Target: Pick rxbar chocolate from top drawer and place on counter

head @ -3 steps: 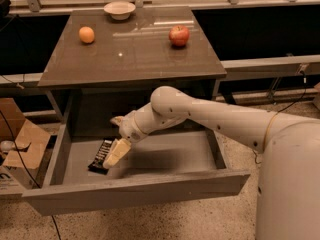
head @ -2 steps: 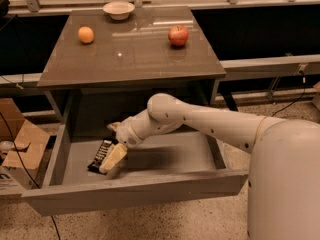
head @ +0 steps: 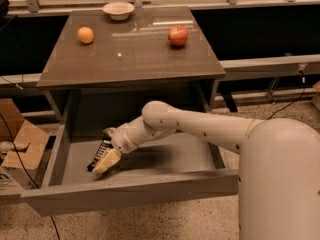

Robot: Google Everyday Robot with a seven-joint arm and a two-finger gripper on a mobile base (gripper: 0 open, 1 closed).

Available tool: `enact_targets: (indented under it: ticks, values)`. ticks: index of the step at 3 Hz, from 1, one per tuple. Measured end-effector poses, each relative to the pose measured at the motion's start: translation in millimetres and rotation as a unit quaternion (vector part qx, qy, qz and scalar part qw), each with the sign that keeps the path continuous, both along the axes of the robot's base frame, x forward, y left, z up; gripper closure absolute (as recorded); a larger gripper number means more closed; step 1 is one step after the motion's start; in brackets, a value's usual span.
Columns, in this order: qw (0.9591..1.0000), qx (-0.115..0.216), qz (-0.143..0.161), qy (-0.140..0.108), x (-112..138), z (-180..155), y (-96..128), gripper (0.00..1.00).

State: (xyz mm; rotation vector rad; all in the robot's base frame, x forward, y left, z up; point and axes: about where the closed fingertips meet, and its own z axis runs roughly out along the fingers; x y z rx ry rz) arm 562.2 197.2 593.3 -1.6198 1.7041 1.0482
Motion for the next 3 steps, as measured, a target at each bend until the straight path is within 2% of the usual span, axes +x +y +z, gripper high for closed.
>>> enact_targets:
  ticks: [1,3]
  values:
    - [0.9999,-0.015,-0.003,-0.003,-3.3,-2.3,2.6,0.4]
    - [0.9999,-0.015,-0.003,-0.003,-2.6,5.7,3.1,0.86]
